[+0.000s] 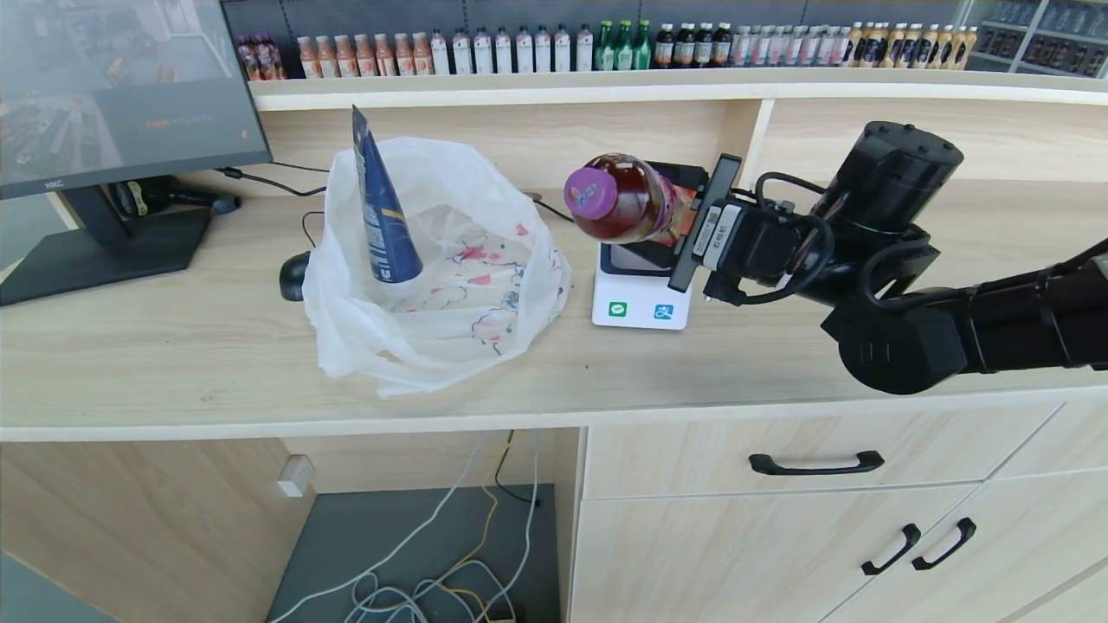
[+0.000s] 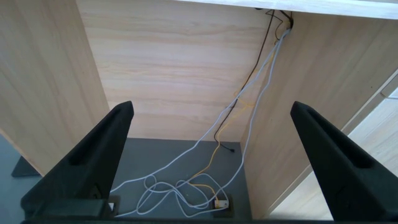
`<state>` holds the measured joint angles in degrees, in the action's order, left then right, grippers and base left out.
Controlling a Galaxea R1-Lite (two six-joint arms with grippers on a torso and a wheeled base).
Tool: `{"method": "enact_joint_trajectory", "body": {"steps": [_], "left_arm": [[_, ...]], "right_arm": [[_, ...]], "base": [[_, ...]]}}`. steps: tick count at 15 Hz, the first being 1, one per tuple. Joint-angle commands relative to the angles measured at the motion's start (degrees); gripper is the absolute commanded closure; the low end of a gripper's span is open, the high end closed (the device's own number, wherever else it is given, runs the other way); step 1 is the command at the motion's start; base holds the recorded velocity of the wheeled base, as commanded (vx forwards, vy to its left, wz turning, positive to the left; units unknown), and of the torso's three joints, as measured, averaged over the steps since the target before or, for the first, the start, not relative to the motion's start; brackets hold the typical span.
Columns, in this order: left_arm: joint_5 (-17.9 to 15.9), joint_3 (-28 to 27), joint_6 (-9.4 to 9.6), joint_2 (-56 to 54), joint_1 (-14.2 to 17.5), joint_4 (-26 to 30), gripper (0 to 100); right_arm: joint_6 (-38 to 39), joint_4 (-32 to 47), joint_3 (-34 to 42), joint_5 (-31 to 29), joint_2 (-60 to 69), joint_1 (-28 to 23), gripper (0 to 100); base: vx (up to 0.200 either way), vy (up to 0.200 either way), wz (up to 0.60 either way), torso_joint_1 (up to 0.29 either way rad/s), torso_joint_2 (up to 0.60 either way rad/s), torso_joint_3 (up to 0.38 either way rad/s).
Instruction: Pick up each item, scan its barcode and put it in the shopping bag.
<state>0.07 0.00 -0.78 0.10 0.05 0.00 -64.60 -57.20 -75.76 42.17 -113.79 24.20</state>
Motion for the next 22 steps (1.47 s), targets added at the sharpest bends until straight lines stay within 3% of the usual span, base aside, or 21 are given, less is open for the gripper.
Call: {"method": "enact_joint_trajectory", "body": {"steps": [1,18,22], "left_arm": [[0.0,0.0,-0.01,0.0,0.0,0.0,0],[0.0,0.0,-0.01,0.0,0.0,0.0,0],[0.0,0.0,-0.01,0.0,0.0,0.0,0]], "right_arm": [[0.0,0.0,-0.1,0.0,-0.4,0.1,100],[0.3,0.1,-0.3,-0.2,-0.2,0.6,100],[3.3,3.2,-6.0,-0.7,0.4,0.9,100]], "base": [[0.0,0.0,0.0,0.0,0.0,0.0],[0.0,0.0,0.0,0.0,0.0,0.0],[0.0,0.0,0.0,0.0,0.0,0.0]]}}
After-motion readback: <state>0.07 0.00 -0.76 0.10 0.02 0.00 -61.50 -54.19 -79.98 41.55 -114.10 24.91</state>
